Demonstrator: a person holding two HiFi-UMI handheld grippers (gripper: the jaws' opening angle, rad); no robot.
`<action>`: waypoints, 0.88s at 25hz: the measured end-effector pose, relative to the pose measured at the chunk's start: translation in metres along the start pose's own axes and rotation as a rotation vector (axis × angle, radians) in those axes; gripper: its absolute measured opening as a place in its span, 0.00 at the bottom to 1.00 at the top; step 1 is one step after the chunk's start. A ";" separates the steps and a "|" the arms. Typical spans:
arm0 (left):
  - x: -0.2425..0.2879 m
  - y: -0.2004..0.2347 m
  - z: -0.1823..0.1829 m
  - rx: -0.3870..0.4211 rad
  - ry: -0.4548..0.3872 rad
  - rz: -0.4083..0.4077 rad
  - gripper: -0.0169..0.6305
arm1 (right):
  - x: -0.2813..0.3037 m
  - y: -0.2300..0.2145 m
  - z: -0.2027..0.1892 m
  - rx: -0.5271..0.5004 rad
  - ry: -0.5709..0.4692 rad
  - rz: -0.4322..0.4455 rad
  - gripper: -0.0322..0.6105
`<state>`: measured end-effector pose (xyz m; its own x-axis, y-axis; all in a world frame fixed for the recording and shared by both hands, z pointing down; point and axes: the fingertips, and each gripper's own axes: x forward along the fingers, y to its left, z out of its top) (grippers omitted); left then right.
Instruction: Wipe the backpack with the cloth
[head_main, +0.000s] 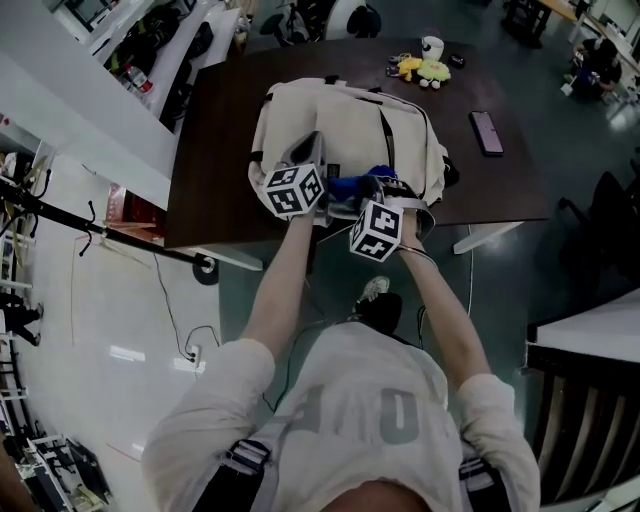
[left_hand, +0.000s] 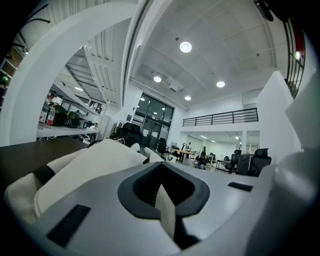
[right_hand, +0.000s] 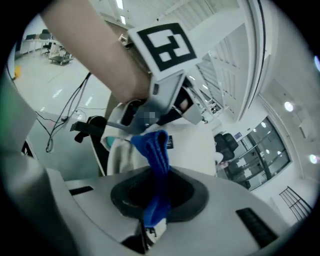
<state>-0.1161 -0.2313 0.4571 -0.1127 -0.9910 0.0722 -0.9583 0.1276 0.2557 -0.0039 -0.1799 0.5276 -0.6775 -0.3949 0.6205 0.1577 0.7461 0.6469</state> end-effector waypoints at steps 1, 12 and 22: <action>0.000 -0.003 0.007 0.003 -0.016 0.007 0.03 | -0.001 -0.017 -0.001 -0.001 -0.003 -0.026 0.11; 0.054 -0.033 0.046 0.162 -0.014 -0.041 0.03 | 0.024 -0.194 -0.040 -0.015 0.055 -0.190 0.11; 0.071 0.002 0.019 0.106 0.053 0.025 0.03 | 0.117 -0.221 -0.076 -0.016 0.137 -0.103 0.11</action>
<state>-0.1315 -0.3022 0.4443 -0.1259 -0.9836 0.1292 -0.9780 0.1448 0.1499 -0.0636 -0.4322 0.4912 -0.5862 -0.5389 0.6050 0.1046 0.6901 0.7161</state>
